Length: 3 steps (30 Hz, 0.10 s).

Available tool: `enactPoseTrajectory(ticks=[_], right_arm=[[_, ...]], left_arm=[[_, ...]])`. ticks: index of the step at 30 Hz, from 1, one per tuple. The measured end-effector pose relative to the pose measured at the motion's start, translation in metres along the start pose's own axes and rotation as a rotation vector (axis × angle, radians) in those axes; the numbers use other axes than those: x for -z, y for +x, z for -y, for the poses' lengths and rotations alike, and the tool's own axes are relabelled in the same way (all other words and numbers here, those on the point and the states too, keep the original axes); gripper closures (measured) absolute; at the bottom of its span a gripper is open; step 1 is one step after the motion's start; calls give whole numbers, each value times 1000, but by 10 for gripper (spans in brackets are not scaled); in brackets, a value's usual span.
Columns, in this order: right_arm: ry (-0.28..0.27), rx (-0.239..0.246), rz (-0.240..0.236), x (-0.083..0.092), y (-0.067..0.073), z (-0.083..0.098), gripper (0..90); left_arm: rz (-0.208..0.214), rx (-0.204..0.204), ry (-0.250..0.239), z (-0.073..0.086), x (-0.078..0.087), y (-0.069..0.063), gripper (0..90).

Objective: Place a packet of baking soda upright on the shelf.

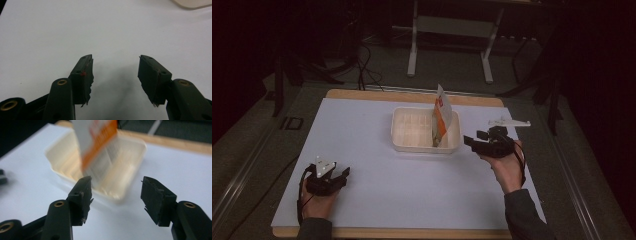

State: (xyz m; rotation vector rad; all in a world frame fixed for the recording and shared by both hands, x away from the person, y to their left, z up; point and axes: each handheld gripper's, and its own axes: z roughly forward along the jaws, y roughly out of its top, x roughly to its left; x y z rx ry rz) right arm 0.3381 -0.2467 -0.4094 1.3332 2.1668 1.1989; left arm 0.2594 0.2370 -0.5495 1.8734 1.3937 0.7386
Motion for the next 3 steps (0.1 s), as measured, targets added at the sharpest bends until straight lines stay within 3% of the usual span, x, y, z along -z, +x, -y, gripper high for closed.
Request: enactPoseTrajectory(ticks=[3], right_arm=[[35,-19,29,-8,-13,21,405]], left_arm=[[-11,5,6,0,0,0,452]])
